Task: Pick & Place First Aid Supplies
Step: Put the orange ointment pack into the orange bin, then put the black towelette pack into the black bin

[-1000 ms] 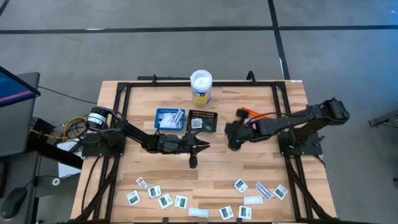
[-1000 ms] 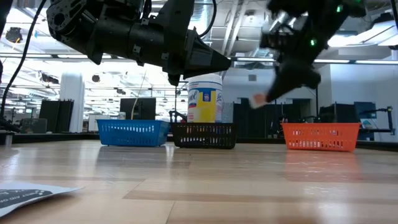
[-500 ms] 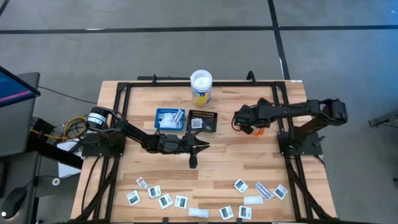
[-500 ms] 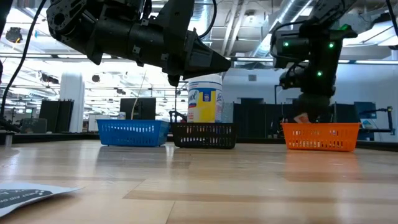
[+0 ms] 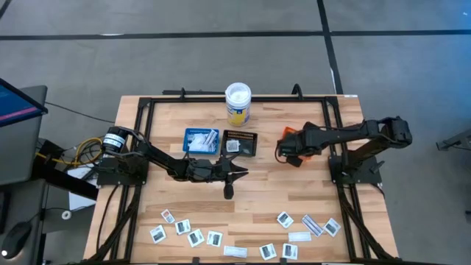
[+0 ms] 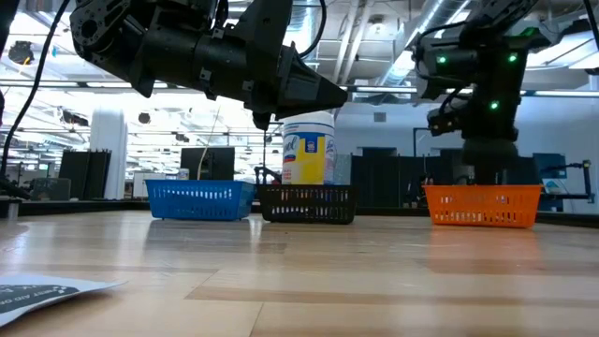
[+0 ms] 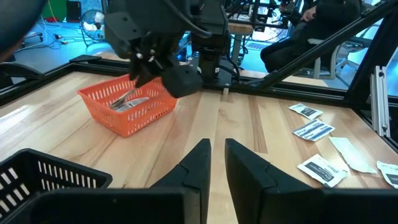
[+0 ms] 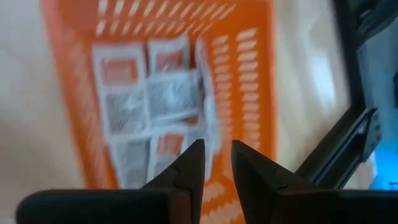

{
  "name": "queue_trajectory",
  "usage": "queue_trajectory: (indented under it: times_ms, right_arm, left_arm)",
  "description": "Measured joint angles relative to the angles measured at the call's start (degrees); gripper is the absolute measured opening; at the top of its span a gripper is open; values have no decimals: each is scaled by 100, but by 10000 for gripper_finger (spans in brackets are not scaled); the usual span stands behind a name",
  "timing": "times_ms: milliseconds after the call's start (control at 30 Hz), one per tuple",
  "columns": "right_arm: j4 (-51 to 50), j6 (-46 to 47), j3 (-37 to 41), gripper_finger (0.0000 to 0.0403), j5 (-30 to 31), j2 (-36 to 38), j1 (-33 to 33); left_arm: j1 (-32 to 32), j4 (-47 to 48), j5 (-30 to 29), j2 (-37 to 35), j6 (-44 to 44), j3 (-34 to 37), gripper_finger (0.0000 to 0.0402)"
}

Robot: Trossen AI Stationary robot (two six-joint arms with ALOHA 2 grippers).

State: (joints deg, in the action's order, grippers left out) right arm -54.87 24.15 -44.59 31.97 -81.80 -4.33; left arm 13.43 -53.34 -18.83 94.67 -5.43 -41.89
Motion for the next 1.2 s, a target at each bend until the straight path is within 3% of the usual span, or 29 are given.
queue_trajectory:
  times_ms: [433, 800, 1033, 1200]
  right_arm:
    - [-1138, 872, -567, 73, -201, 13, 836]
    - [-1128, 540, -1081, 72, -208, 40, 3022]
    - [-417, 344, -1097, 72, -214, 731, 4299]
    - [546, -327, -991, 72, -193, 1486, 4948]
  left_arm:
    - [0, 20, 0, 0, 0, 0, 49]
    - [0, 63, 0, -2, -1, -2, 49]
    - [0, 86, 2, -2, -2, -4, 49]
    - [0, 94, 2, -2, -2, -4, 49]
